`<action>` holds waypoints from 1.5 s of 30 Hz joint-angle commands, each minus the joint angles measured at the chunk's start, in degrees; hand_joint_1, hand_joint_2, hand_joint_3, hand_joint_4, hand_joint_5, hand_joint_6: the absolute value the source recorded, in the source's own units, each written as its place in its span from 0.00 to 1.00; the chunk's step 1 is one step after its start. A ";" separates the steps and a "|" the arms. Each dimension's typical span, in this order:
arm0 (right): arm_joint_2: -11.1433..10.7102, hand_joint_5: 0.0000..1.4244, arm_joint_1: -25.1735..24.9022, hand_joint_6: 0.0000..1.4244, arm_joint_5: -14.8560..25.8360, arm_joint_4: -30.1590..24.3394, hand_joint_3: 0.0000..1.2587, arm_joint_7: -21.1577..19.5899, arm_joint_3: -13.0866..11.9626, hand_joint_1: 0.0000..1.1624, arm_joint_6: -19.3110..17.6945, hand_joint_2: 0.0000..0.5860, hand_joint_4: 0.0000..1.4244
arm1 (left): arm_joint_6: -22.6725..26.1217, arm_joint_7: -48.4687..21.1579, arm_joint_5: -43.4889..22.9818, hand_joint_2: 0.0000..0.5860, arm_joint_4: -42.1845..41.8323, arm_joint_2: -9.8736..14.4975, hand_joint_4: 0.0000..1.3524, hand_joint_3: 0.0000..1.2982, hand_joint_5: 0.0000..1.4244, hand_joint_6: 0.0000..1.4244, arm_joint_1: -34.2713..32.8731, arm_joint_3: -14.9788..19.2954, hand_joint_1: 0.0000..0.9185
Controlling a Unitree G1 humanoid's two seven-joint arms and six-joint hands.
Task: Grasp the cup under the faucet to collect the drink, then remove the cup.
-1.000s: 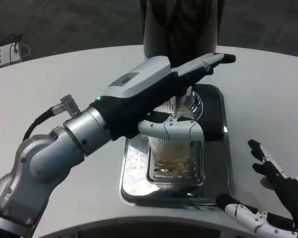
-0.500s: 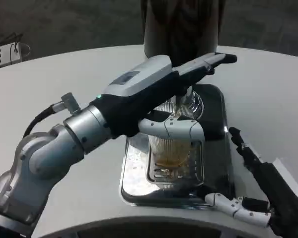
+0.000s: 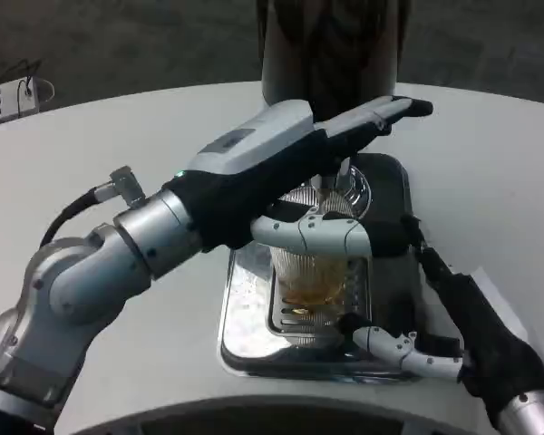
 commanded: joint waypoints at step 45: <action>0.69 0.00 -9.89 0.01 3.74 11.23 0.00 -3.93 2.40 0.68 -3.02 0.37 0.00 | 7.50 2.83 -9.05 0.01 -20.55 1.10 0.02 0.06 0.08 0.13 19.34 16.53 0.00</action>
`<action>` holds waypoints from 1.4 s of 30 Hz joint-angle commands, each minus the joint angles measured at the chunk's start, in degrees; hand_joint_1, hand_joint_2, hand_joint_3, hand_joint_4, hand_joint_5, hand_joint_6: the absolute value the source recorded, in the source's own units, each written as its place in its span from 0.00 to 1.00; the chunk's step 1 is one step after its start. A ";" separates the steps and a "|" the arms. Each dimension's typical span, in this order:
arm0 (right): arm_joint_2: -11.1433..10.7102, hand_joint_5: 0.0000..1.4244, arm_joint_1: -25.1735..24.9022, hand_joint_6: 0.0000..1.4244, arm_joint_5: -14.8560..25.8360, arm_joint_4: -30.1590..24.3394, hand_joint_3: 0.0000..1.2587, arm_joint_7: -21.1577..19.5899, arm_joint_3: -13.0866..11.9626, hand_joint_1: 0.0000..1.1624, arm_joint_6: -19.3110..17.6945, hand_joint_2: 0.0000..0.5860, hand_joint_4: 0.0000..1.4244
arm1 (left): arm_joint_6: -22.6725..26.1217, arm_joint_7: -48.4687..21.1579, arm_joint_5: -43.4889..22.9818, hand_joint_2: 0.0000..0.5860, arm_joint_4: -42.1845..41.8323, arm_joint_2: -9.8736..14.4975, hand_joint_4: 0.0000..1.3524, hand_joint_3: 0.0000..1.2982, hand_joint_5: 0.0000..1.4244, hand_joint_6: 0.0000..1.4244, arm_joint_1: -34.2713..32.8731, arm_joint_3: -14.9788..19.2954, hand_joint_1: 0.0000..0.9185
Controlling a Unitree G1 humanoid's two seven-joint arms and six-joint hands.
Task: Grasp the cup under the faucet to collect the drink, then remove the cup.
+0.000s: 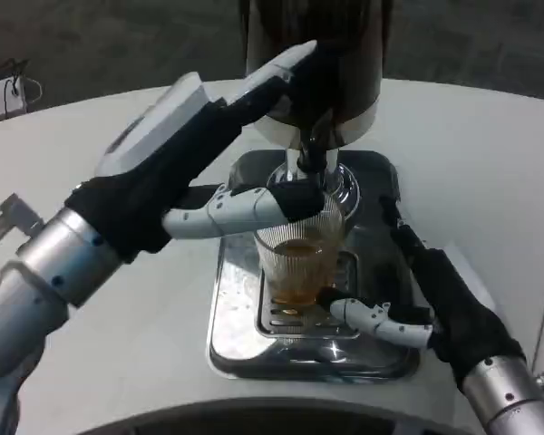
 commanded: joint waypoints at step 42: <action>4.39 0.02 -8.17 0.03 4.16 12.20 0.00 -1.65 2.36 0.67 -9.02 0.38 0.00 | 9.27 -0.45 3.07 0.04 -20.19 4.16 0.00 0.05 0.03 0.11 40.66 11.38 0.00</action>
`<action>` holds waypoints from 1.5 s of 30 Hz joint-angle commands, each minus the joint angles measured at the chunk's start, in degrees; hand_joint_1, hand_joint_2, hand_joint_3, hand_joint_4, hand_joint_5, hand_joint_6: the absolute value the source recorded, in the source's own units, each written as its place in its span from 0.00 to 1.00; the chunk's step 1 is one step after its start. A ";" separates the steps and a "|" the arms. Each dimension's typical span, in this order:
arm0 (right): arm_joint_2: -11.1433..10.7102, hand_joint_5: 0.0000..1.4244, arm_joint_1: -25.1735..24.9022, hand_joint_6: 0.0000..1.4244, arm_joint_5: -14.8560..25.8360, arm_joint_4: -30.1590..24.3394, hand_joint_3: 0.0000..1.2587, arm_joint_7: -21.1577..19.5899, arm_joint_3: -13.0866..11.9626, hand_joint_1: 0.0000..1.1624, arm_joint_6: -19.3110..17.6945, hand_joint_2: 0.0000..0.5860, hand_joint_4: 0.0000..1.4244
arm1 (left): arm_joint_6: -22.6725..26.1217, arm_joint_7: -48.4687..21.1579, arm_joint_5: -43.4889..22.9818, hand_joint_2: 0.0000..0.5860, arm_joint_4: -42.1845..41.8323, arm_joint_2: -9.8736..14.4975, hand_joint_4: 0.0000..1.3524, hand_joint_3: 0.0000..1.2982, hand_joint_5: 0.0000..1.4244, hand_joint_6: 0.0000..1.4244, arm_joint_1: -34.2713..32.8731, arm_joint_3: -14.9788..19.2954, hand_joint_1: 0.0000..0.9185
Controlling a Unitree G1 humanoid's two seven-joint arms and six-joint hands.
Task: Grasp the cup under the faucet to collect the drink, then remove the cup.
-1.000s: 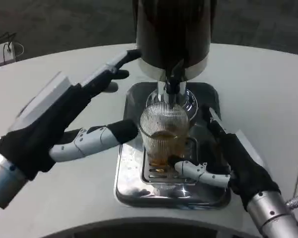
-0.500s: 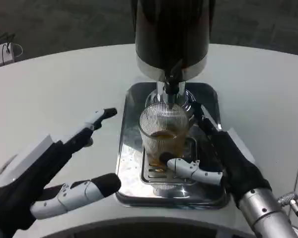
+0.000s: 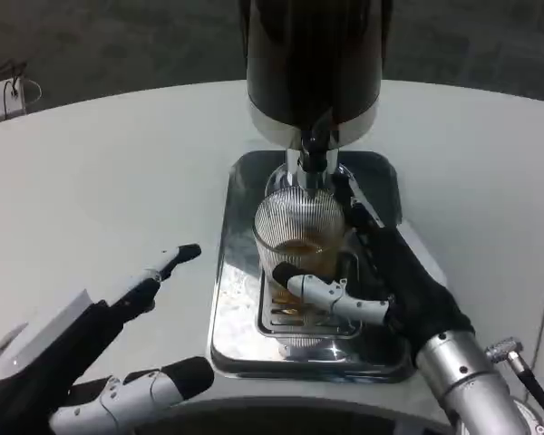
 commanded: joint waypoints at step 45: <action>10.40 0.29 -5.20 0.23 -6.76 15.69 0.12 -21.39 4.41 0.77 -8.34 0.37 0.21 | 4.68 -3.74 -0.40 0.04 -1.10 4.29 0.00 0.07 0.03 0.11 3.04 2.15 0.00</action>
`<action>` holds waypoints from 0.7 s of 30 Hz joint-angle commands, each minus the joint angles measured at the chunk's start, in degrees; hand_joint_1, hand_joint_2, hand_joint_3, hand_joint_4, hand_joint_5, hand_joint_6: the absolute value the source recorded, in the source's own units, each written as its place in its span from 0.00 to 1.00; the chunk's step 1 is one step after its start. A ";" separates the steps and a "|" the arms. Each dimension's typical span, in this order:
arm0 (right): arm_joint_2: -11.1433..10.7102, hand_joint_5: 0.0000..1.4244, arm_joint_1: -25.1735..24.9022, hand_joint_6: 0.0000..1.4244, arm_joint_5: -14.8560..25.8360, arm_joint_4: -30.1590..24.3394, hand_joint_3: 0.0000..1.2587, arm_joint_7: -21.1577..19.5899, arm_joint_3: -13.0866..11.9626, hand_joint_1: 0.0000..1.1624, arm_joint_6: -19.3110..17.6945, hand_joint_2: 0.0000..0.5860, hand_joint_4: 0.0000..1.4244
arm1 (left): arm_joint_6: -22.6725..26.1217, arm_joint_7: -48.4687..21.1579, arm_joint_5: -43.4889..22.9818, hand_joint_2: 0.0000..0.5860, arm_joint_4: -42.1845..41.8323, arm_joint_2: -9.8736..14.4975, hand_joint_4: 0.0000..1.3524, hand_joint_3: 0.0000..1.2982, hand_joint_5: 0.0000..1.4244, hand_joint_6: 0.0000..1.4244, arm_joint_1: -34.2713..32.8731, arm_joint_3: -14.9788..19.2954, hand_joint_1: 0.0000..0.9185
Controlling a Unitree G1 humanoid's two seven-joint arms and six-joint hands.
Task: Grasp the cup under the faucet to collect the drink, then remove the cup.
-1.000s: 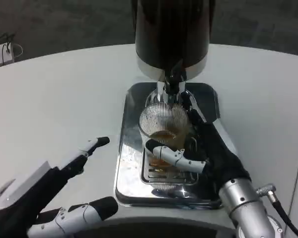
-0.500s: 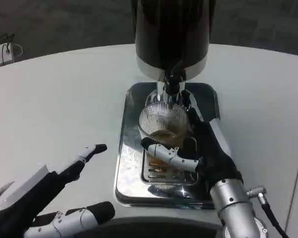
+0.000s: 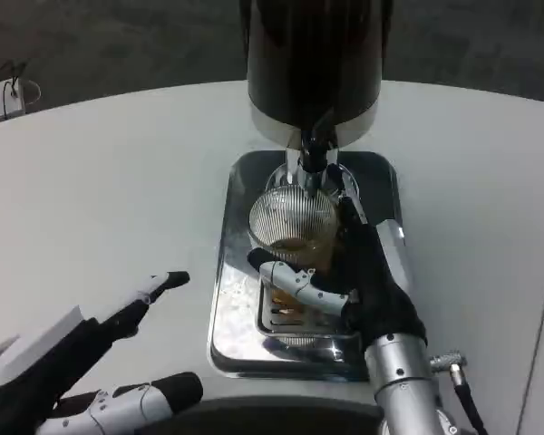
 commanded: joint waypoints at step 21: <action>5.36 0.76 1.28 0.82 -5.32 3.45 0.55 -17.82 2.61 0.89 -3.92 0.41 0.63 | 0.19 -1.52 -1.41 0.04 0.48 1.19 0.00 0.09 0.04 0.11 1.83 1.53 0.00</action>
